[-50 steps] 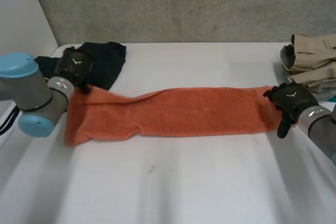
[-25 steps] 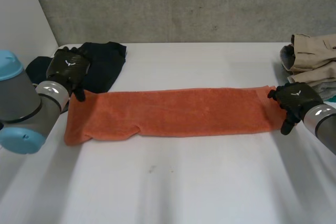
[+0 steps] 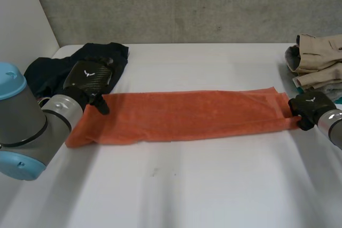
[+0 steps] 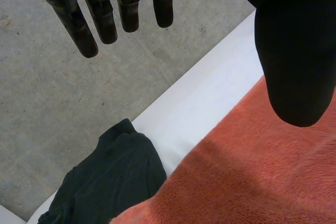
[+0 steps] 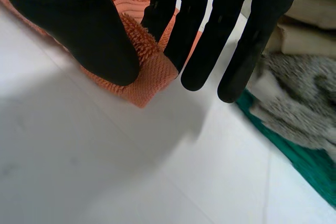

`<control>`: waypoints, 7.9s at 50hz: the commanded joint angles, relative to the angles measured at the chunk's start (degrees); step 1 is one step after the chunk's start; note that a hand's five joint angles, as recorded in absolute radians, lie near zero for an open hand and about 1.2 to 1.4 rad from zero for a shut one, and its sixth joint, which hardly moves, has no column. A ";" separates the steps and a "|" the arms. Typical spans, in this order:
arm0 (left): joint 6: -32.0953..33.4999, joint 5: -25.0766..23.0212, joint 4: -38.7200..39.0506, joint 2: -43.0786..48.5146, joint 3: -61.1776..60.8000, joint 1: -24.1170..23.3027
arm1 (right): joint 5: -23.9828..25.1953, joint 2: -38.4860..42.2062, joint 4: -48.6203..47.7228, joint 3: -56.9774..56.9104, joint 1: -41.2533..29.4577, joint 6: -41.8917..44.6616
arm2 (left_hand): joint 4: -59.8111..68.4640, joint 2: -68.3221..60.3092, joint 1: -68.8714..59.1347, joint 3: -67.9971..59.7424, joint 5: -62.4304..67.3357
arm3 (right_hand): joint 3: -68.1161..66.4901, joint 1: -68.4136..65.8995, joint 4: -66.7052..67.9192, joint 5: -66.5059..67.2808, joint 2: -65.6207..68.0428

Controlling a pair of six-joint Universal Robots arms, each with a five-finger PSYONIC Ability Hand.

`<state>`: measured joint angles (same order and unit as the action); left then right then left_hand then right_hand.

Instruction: Fold the laundry.

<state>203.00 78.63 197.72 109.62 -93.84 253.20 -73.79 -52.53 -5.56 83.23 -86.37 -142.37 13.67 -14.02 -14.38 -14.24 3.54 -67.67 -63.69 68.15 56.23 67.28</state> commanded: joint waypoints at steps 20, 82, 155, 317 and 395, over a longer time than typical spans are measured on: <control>-0.07 0.03 -0.05 -12.14 -6.71 0.45 | 0.75 -14.79 -2.79 0.88 3.16 20.82 | -1.94 2.29 2.65 2.51 -1.81 | -12.33 -16.31 11.85 13.77 12.72; -2.53 0.47 4.43 -12.06 -8.47 -6.40 | -8.73 -11.80 -8.41 11.87 -19.00 5.70 | -2.28 2.63 2.99 2.85 -2.15 | -12.33 -16.31 11.85 13.77 12.72; -6.92 24.38 -18.51 19.32 19.04 -22.84 | -5.57 6.22 12.24 -16.26 -31.32 -18.22 | 3.27 -2.92 -2.56 -2.70 3.40 | 57.67 53.69 -58.15 -56.23 -57.28; -14.13 4.51 -15.69 -12.59 25.28 -1.68 | 9.27 -29.65 -28.45 7.89 -8.44 -23.31 | 1.09 -0.73 -0.38 -0.51 1.21 | 57.67 53.69 -58.15 -56.23 -57.28; -12.38 5.66 -8.75 12.32 27.77 -18.83 | 3.57 -26.39 -10.18 23.74 -9.61 -13.19 | 0.25 0.10 0.46 0.32 0.38 | 57.67 53.69 -58.15 -56.23 -57.28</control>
<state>188.71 85.02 188.96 135.10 -54.58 226.08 -70.18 -78.20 -18.98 108.16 -95.40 -152.50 15.13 -15.48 -15.92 -15.34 4.41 -12.01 -12.90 12.09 2.84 11.95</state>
